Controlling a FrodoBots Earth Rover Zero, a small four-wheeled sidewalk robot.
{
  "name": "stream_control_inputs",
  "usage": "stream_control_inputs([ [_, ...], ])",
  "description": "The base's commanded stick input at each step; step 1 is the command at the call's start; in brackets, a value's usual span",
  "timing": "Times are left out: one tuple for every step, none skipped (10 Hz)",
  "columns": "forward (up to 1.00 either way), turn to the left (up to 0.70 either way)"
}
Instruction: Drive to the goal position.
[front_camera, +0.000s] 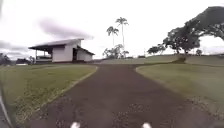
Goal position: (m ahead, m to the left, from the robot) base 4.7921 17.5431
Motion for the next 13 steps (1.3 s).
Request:
stream_control_inputs([
  [0.85, 0.0],
  [0.85, 0.0],
  [0.85, 0.0],
  [0.85, 0.0],
  [0.85, 0.0],
  [0.85, 0.0],
  [0.85, 0.0],
  [0.85, 0.0],
  [0.85, 0.0],
  [0.85, 0.0],
  [0.85, 0.0],
  [0.85, 0.0],
  [0.85, 0.0],
])
